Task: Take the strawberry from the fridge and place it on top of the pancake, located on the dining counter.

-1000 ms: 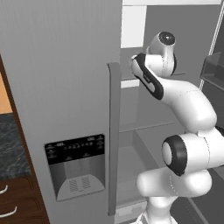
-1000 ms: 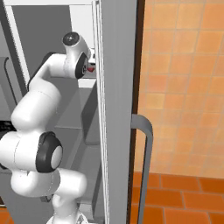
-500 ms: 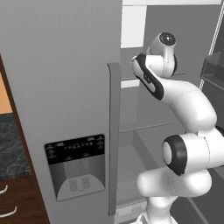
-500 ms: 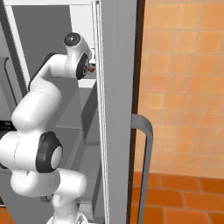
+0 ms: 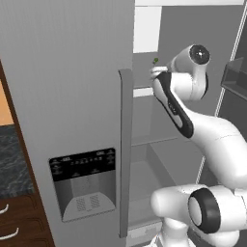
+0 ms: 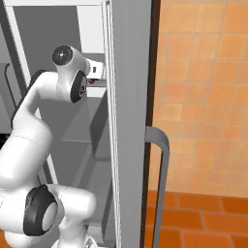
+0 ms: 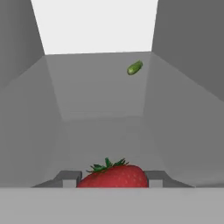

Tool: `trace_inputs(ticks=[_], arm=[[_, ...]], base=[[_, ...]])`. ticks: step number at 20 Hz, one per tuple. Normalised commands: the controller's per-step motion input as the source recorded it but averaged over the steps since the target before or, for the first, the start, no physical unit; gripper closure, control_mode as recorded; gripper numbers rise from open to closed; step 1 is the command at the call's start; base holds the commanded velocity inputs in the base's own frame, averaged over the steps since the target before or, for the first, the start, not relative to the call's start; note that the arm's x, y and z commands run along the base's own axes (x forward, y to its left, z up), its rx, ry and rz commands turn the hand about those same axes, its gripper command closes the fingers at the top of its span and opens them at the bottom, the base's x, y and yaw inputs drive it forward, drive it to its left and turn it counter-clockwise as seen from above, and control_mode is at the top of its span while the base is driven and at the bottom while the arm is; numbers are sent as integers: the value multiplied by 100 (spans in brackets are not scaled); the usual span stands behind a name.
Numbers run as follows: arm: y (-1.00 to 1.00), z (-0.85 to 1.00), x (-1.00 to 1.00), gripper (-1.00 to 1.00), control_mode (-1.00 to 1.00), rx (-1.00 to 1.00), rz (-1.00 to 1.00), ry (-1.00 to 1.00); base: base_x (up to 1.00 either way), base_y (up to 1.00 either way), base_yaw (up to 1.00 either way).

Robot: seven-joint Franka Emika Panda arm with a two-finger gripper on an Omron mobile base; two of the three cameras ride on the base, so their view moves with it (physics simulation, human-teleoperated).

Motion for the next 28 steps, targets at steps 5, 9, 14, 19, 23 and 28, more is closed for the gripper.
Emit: trace_inputs(ticks=[5,9,14,19,23,28], arm=[[10,4,-100,100,-100,1,-4,2],[1,0,-100,100,-100,0,-3,12],[0,-45,-100,100,-100,6,-4,14],[0,-69,-78,100,-100,6,-4,20],[0,-50,-24,100,-100,0,-3,35],[0,-16,-16,100,-100,0,0,27]], base=[[0,0,0],[0,0,0],[0,0,0],[0,0,0],[0,0,0],[0,0,0]])
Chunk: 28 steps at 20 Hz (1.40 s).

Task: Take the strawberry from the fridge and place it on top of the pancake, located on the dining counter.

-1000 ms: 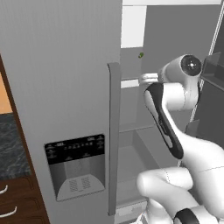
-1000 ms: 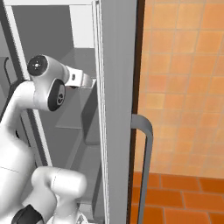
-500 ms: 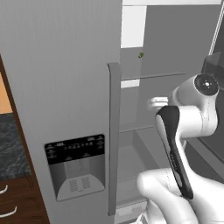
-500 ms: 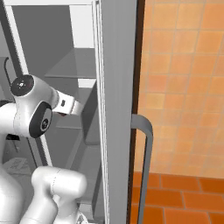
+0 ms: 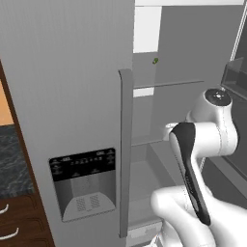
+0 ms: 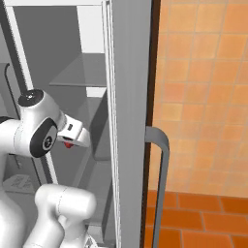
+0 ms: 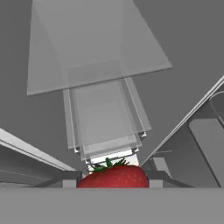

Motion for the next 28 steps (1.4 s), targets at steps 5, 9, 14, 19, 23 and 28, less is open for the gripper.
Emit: trace_inputs(ticks=[5,9,14,19,23,28], arm=[[-1,0,-78,100,-100,0,0,13],[-1,-6,-92,100,-100,0,0,0],[-4,-15,-4,100,-100,0,1,4],[0,0,0,100,-100,0,0,0],[0,-1,-8,100,-100,0,0,-1],[0,0,0,100,100,0,0,0]], base=[[0,0,0],[0,0,0],[0,0,0],[0,0,0],[0,0,0],[-68,42,-7]])
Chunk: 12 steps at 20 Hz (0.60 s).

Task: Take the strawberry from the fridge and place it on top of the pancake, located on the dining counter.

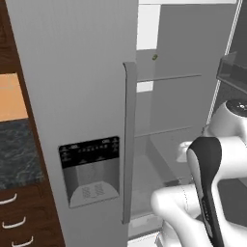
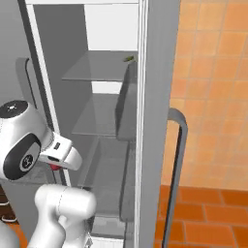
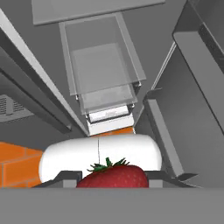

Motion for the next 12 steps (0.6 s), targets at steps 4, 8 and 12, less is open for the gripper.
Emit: trace_inputs(ticks=[4,8,12], arm=[[0,0,0,100,100,0,0,0],[0,0,0,100,100,0,0,0],[0,0,0,100,100,0,0,0]], base=[[-74,57,-29],[-70,16,-74],[-76,10,-79]])
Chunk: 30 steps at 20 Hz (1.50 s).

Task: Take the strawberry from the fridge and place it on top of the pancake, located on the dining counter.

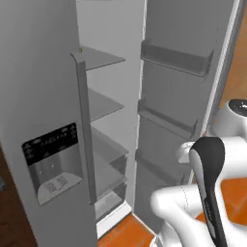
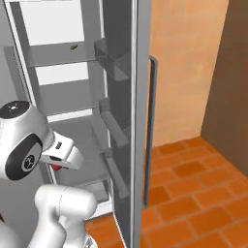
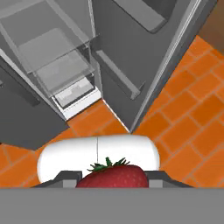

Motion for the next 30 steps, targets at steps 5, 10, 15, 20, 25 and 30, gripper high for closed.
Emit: trace_inputs(ticks=[5,10,15,20,25,30], arm=[[0,0,0,100,100,0,0,0],[0,0,0,100,100,0,0,0],[0,0,0,100,100,0,0,0],[0,0,0,100,100,0,0,0],[0,0,0,100,100,0,0,0],[0,0,0,100,100,0,0,0]], base=[[-54,4,-89],[0,-5,-98],[0,-19,-95],[27,-40,-65],[76,-34,-1],[100,-57,7]])
